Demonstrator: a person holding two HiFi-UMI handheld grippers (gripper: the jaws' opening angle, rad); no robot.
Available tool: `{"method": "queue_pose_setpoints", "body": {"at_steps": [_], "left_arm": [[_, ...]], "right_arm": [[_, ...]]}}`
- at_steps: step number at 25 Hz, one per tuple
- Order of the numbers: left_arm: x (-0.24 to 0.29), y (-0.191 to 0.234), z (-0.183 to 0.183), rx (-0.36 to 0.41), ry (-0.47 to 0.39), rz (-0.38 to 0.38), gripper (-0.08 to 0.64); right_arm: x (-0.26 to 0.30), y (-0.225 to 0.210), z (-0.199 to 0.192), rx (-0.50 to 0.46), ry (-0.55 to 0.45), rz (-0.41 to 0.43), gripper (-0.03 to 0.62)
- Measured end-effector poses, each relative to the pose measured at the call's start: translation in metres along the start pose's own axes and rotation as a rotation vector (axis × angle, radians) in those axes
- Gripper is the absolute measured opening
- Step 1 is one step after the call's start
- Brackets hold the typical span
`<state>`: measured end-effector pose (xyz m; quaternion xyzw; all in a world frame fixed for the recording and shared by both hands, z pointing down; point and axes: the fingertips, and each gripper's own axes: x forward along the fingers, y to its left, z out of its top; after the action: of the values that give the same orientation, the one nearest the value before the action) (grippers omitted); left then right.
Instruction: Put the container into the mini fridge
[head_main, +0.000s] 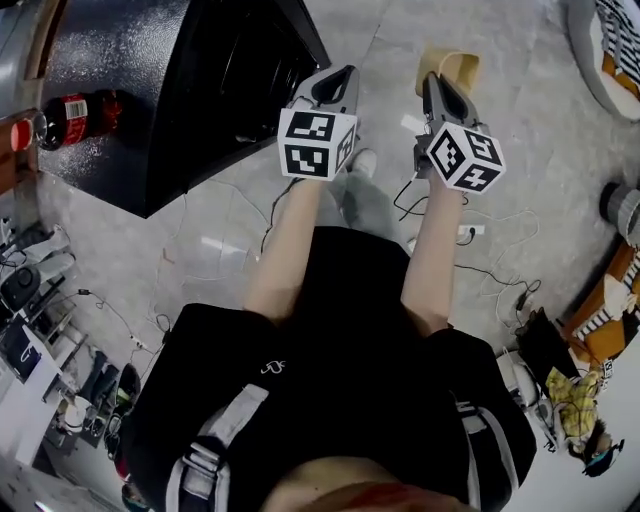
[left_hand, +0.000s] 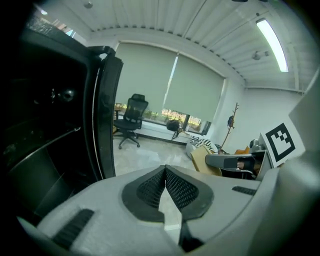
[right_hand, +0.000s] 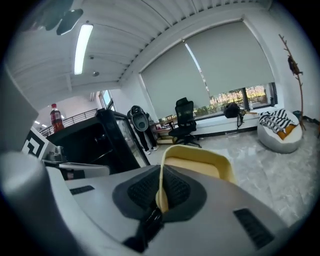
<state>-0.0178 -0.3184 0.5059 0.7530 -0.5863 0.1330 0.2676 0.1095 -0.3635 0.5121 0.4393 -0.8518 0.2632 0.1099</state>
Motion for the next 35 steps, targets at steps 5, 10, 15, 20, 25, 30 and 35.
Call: {"method": "queue_pose_setpoints", "body": {"at_steps": [5, 10, 15, 20, 25, 30, 35], "left_arm": [[-0.010, 0.018, -0.042, -0.053, 0.050, 0.031, 0.006], [-0.032, 0.053, -0.071, -0.106, 0.075, 0.097, 0.006], [-0.058, 0.081, -0.094, -0.172, 0.081, 0.176, 0.006], [-0.081, 0.100, -0.116, -0.222, 0.087, 0.232, 0.006], [-0.100, 0.104, -0.133, -0.262, 0.094, 0.280, 0.006], [-0.120, 0.110, -0.151, -0.290, 0.101, 0.318, 0.006], [-0.139, 0.112, -0.166, -0.322, 0.105, 0.366, 0.006]], "right_arm": [[0.021, 0.027, -0.053, -0.110, 0.151, 0.083, 0.018], [0.056, 0.076, -0.093, -0.280, 0.269, 0.217, 0.018], [0.083, 0.135, -0.130, -0.559, 0.350, 0.427, 0.018], [0.101, 0.188, -0.173, -0.885, 0.409, 0.645, 0.018], [0.112, 0.216, -0.209, -1.115, 0.448, 0.816, 0.020], [0.132, 0.234, -0.253, -1.327, 0.472, 0.914, 0.018], [0.147, 0.249, -0.287, -1.459, 0.488, 0.991, 0.018]]}}
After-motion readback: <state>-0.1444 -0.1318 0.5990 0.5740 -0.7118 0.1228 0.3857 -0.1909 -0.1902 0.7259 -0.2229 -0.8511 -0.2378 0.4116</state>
